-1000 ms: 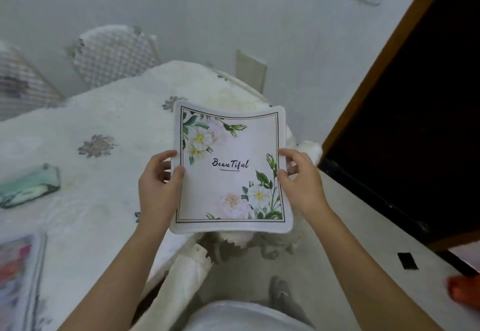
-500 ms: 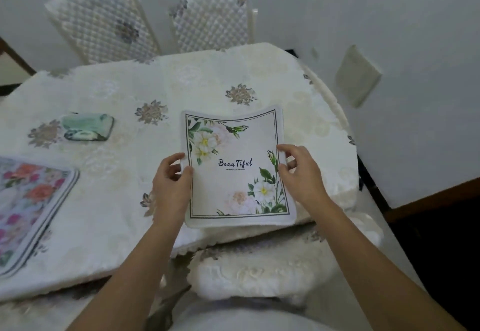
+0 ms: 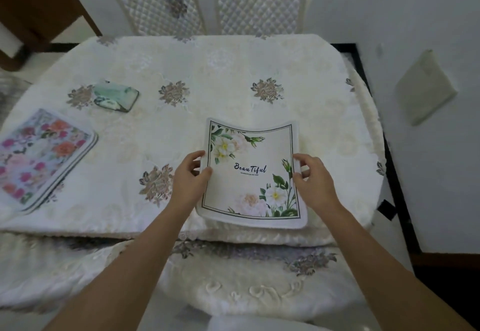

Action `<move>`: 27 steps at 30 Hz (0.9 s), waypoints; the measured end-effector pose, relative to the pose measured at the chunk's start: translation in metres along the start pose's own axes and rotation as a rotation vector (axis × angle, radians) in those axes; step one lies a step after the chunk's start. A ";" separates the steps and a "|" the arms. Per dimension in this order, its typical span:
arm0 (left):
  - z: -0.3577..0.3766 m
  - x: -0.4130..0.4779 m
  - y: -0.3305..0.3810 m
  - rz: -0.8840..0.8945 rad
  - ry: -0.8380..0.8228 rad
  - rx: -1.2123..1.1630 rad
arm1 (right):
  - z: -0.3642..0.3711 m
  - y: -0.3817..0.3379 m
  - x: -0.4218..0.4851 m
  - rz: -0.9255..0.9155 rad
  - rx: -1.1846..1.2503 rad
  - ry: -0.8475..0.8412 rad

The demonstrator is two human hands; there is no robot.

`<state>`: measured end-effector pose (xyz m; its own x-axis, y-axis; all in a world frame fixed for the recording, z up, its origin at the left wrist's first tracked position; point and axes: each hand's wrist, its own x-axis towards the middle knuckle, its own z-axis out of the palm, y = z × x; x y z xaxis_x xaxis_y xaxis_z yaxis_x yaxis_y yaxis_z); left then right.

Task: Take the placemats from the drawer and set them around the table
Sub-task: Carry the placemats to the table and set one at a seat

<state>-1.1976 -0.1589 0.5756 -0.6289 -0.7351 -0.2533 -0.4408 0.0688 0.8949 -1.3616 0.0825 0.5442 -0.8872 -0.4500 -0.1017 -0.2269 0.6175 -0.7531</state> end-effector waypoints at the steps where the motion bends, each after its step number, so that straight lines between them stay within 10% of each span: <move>1: 0.003 0.001 -0.008 -0.029 -0.029 0.030 | 0.005 0.011 0.000 0.036 -0.020 -0.037; 27: 0.012 0.030 -0.074 -0.147 -0.054 0.211 | 0.025 0.059 0.017 0.205 -0.088 -0.018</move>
<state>-1.1911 -0.1778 0.4971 -0.5794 -0.7106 -0.3993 -0.6501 0.1074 0.7522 -1.3798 0.0953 0.4820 -0.9112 -0.3204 -0.2588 -0.0779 0.7510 -0.6557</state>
